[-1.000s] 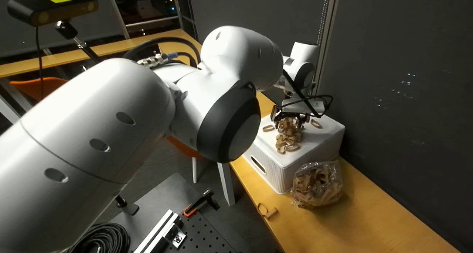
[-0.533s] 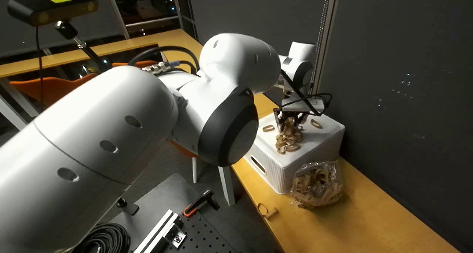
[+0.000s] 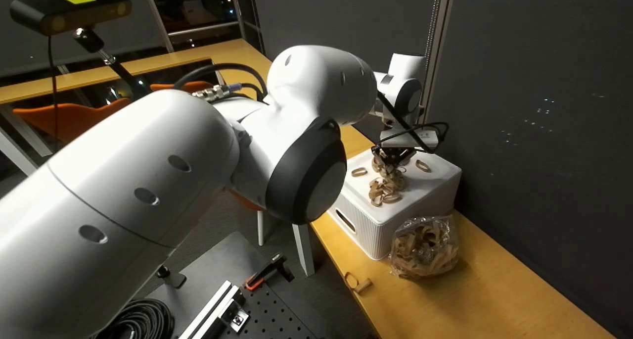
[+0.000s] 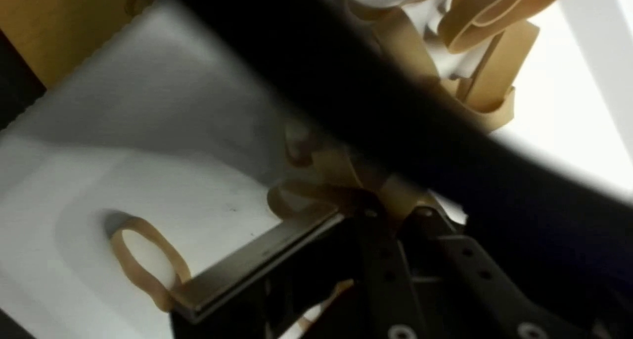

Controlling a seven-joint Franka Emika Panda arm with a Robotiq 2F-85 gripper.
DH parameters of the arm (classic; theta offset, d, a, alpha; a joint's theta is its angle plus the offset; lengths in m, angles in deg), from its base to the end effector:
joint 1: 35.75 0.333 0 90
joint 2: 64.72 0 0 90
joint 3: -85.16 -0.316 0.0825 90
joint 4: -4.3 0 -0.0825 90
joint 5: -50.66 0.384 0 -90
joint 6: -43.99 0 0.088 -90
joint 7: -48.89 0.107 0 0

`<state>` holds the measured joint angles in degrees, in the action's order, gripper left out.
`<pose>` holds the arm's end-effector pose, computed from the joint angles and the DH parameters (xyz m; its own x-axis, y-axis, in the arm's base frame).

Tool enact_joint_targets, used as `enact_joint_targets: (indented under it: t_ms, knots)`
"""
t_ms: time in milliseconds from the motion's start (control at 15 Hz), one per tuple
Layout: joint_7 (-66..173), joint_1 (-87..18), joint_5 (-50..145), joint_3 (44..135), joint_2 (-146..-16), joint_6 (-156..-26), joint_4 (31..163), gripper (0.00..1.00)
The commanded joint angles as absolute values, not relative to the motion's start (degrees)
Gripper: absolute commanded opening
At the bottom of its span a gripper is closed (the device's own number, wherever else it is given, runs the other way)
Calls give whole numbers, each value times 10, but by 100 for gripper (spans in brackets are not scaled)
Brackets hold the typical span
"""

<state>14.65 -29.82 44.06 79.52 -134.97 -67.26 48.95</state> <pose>0.7813 0.1155 0.1645 0.7076 0.7043 -0.0565 0.7043 -0.7095 -0.0239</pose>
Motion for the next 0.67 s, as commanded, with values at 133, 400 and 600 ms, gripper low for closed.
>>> enact_joint_targets:
  t_ms: [133, 400, 600]
  knots:
    - [221, -292, 411, 840, -1266, -648, 542, 2]
    - [292, -289, 407, 868, -1173, -640, 642, 2]
    - [355, -285, 407, 884, -1117, -654, 719, 2]
